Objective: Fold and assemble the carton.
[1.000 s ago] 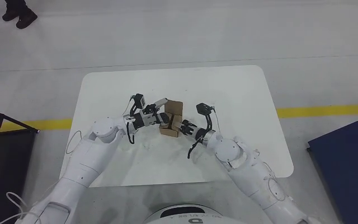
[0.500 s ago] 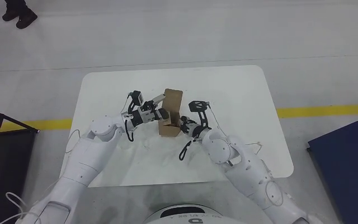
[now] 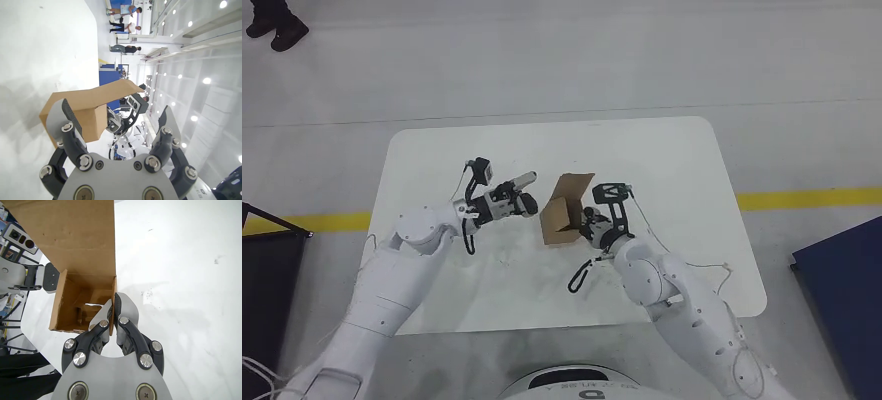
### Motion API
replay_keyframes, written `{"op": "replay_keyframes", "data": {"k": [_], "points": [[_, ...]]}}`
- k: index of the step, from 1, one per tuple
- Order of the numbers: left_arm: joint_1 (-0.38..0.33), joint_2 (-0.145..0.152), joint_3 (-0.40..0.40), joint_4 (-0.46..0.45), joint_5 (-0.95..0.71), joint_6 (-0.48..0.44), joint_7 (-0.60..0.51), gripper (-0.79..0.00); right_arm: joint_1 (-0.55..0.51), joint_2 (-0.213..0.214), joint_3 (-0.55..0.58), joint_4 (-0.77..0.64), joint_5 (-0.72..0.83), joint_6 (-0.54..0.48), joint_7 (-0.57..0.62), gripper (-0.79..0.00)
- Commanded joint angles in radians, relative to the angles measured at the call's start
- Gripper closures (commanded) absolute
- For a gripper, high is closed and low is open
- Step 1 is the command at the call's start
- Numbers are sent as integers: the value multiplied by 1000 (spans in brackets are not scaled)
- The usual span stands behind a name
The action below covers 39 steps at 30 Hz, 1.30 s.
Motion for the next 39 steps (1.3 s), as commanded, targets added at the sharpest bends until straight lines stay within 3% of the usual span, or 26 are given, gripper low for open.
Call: {"op": "replay_keyframes", "data": {"k": [1,2,3,8,13,15,18,19,21,22,25,28,37,39], "points": [[11,14,-13,-42,143,29,-8,-785,-19,3,16,-10,-10,6,0,0],[18,20,-18,-65,193,43,-17,-785,-29,5,23,-16,-15,9,-1,-40],[24,26,-22,-88,247,55,-26,-785,-37,6,29,-22,-17,12,-3,-157],[56,43,-29,-200,402,60,-60,-785,-70,9,50,-42,-17,17,-8,-308],[65,45,-10,-239,466,32,-55,-785,-100,5,60,-69,58,-21,-59,-391],[61,44,2,-239,503,42,-34,-785,-114,1,82,-74,152,-55,-115,-486],[51,41,24,-237,556,64,0,-785,-133,-4,134,-61,318,-164,-229,-585],[44,39,36,-236,578,74,6,-785,-139,-5,151,-47,358,-230,-273,-671],[25,34,65,-226,619,84,13,-785,-153,-5,182,2,422,-346,-346,-705],[13,31,82,-218,640,85,16,-785,-157,-5,192,29,442,-401,-381,-773],[-31,19,135,-180,680,94,18,-785,-154,-7,202,123,519,-554,-430,-748],[-81,3,189,-132,714,100,17,-785,-136,-10,200,202,547,-640,-459,-720],[-198,-39,309,-58,783,123,4,-733,-116,-16,190,283,552,-724,-491,-653],[-218,-47,333,-54,807,137,-9,-640,-116,-16,190,287,552,-735,-493,-637]]}}
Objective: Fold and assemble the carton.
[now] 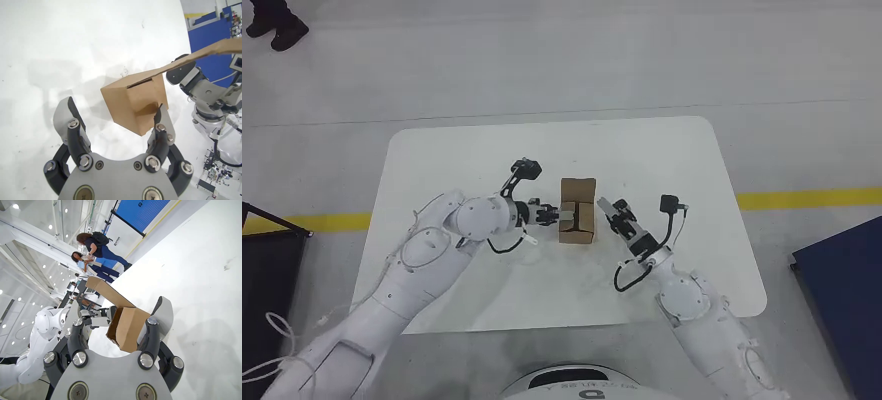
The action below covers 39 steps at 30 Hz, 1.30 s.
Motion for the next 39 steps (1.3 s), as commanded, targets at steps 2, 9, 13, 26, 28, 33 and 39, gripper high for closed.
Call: {"op": "replay_keyframes", "data": {"k": [2,9,13,26,28,33,39], "points": [[-27,-12,32,7,29,21,-13,-388,-1,0,3,4,1,-18,-6,-619],[-61,-28,59,9,50,41,-35,0,-12,2,25,5,-11,-49,-29,-597],[-64,-28,59,-42,100,109,-56,0,-25,2,32,-10,-64,-60,-68,-582],[2,-12,13,-146,171,208,-94,-286,-41,0,28,-30,-121,-120,-122,-588],[18,-10,-1,-164,157,214,-90,-785,-38,-3,28,-17,-114,-137,-149,-505],[86,3,-95,-222,41,203,-56,-785,-18,-9,15,35,-112,-180,-193,-456],[217,35,-306,-287,-128,151,11,-785,-35,-7,20,33,-213,-259,-234,-533]]}}
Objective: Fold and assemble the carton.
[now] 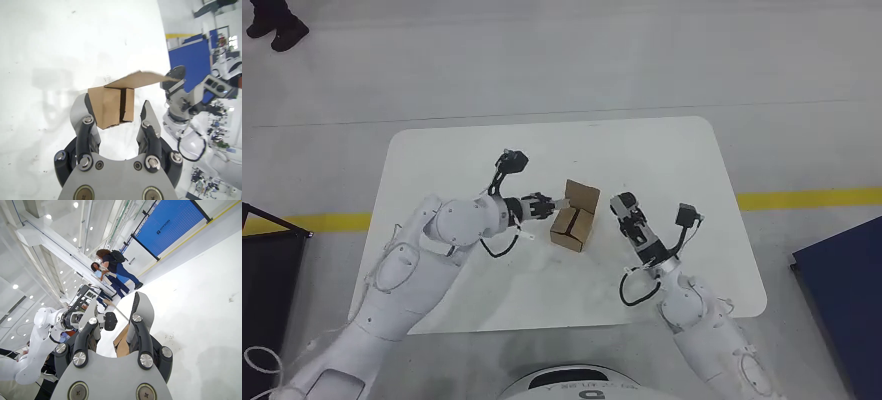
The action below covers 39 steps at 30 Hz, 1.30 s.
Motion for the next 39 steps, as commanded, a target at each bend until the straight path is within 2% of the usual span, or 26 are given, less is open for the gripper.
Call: {"op": "replay_keyframes", "data": {"k": [1,3,4,6,8,11,18,21,23,27,31,35,39], "points": [[46,11,-76,-13,-31,-21,25,-785,-9,4,2,-8,-76,-13,14,-563],[77,17,-130,-13,-73,-48,52,-785,-18,9,1,-20,-145,-23,53,-668],[87,19,-149,-7,-94,-65,63,-785,-25,11,4,-28,-169,-22,59,-748],[97,15,-175,11,-207,-101,81,-785,-39,14,2,-48,-217,-23,84,-785],[87,7,-186,57,-352,-129,90,-785,-51,19,4,-77,-295,-3,104,-785],[29,-8,-145,145,-427,-157,106,-785,-72,23,-2,-120,-446,68,119,-785],[-152,-63,14,379,-481,-271,196,-785,-73,22,-37,-120,-606,203,162,-785],[-230,-94,91,485,-489,-319,223,-785,-55,18,-61,-106,-645,256,159,-785],[-277,-121,138,554,-570,-319,219,-785,-39,14,-79,-90,-683,290,133,-785],[-369,-175,228,670,-676,-314,183,-785,-10,8,-104,-41,-719,340,124,-785],[-424,-215,283,757,-733,-346,134,-785,15,4,-113,-10,-734,380,130,-785],[-451,-234,300,809,-784,-395,16,-785,36,2,-99,10,-729,426,116,-785],[-452,-234,286,838,-815,-421,-82,-785,43,4,-66,16,-701,447,106,-785]]}}
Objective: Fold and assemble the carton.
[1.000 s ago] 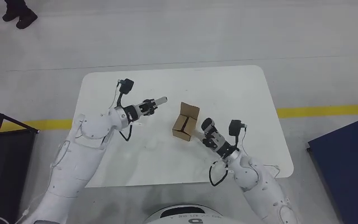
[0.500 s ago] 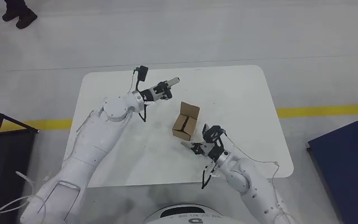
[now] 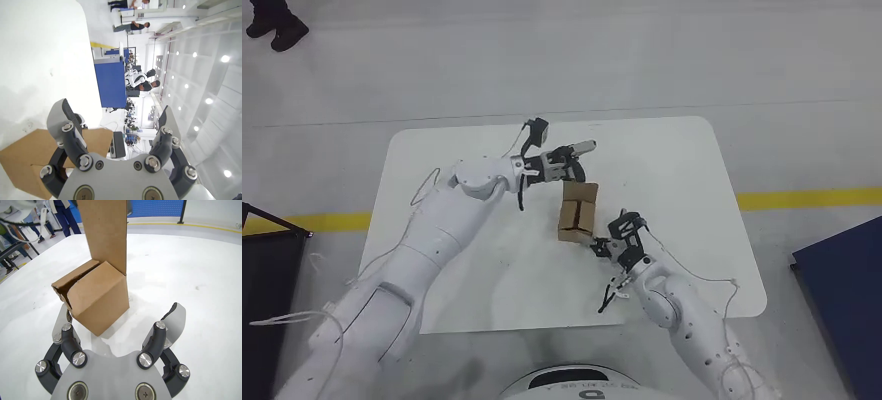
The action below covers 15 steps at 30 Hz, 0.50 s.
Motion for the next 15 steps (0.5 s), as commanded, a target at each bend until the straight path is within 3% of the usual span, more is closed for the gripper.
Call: {"op": "replay_keyframes", "data": {"k": [1,6,15], "points": [[7,4,-13,6,-15,-8,-44,-785,3,1,20,6,20,10,1,-785],[70,23,-60,-48,-39,-5,-77,-785,48,0,38,45,34,31,33,-785],[240,90,-184,-291,55,78,-71,-785,99,-9,67,117,176,19,27,-785]]}}
